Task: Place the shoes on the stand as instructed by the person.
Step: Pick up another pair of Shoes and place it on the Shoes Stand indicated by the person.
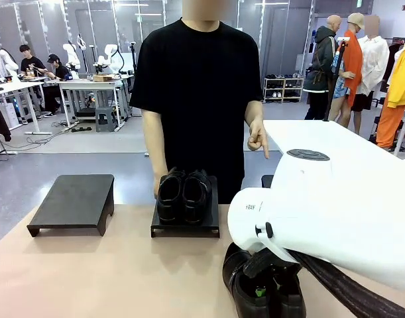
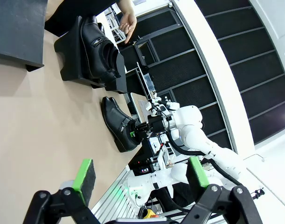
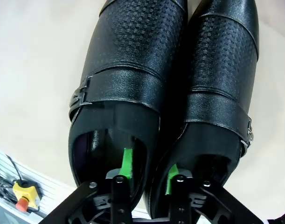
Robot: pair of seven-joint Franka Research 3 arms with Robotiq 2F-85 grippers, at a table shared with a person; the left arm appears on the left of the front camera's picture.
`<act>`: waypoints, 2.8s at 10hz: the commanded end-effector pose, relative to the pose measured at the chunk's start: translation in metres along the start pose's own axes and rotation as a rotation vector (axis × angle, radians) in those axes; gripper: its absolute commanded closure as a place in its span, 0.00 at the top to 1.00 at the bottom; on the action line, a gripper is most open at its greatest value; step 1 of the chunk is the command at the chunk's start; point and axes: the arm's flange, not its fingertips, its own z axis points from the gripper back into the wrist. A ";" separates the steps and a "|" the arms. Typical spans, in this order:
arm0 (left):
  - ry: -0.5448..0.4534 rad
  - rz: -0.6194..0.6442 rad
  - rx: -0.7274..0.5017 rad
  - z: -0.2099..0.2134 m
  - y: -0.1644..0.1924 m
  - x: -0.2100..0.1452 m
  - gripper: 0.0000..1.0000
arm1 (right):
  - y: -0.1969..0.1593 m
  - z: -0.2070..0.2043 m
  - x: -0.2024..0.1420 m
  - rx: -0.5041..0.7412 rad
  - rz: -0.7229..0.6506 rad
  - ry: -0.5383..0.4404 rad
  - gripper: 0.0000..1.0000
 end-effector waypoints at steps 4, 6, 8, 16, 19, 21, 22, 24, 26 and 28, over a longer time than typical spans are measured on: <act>0.012 -0.021 -0.009 0.002 -0.003 -0.001 1.00 | 0.004 -0.005 0.006 -0.008 -0.073 -0.025 0.00; 0.012 -0.021 -0.009 0.002 -0.003 -0.001 1.00 | -0.001 0.018 0.004 -0.045 -0.117 -0.052 0.00; 0.012 -0.021 -0.009 0.002 -0.003 -0.001 1.00 | -0.009 0.068 -0.001 -0.008 -0.130 -0.057 0.00; 0.012 -0.021 -0.009 0.002 -0.003 -0.001 1.00 | -0.096 0.190 0.010 -0.001 -0.122 -0.278 0.00; 0.012 -0.021 -0.009 0.002 -0.003 -0.001 1.00 | -0.096 0.190 0.011 -0.004 -0.120 -0.314 0.00; 0.012 -0.021 -0.009 0.002 -0.003 -0.001 1.00 | -0.103 0.186 0.006 -0.002 -0.128 -0.259 0.00; 0.012 -0.021 -0.009 0.002 -0.003 -0.001 1.00 | -0.103 0.186 0.006 -0.002 -0.128 -0.259 0.00; 0.012 -0.021 -0.009 0.002 -0.003 -0.001 1.00 | -0.102 0.178 0.005 0.000 -0.124 -0.243 0.07; 0.012 -0.021 -0.009 0.002 -0.003 -0.001 1.00 | -0.124 0.176 0.031 -0.035 -0.160 -0.340 0.07; 0.012 -0.021 -0.009 0.002 -0.003 -0.001 1.00 | -0.139 0.179 0.053 -0.056 -0.149 -0.366 0.07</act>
